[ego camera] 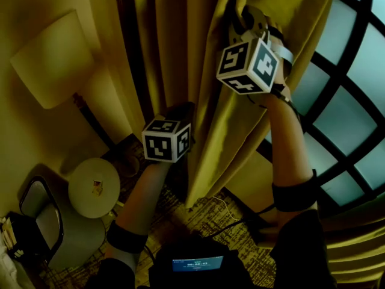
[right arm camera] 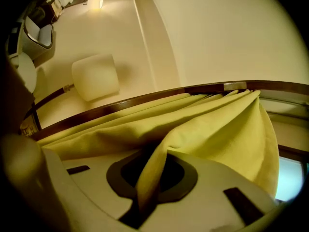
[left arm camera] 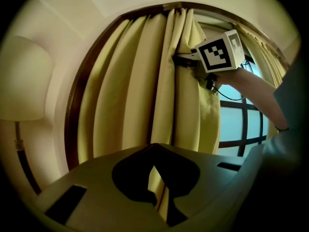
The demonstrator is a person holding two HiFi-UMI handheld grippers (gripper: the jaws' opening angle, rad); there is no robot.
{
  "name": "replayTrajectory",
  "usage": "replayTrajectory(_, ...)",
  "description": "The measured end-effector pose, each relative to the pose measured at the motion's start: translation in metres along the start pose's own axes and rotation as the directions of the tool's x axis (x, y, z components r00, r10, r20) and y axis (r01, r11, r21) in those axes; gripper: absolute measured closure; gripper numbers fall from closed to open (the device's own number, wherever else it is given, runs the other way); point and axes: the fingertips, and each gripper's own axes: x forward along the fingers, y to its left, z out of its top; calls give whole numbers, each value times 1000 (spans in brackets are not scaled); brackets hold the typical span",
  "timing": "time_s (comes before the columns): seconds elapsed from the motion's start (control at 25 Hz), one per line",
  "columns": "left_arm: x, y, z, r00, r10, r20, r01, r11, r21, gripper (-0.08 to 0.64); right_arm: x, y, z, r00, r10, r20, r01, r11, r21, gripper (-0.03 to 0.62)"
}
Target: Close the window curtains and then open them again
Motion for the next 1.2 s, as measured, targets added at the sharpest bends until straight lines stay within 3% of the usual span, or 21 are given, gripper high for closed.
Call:
replayTrajectory(0.48,21,47,16,995,98,-26,-98,995,14,559,38,17,22,998,30,56,-30,1000,-1,552)
replayTrajectory(0.8,27,97,21,997,81,-20,-80,996,24,559,82,44,43,999,4,47,-2,999,-37,552)
replayTrajectory(1.2,35,195,33,999,49,-15,-49,999,-10,559,161,99,90,1000,16,27,-14,998,-54,551)
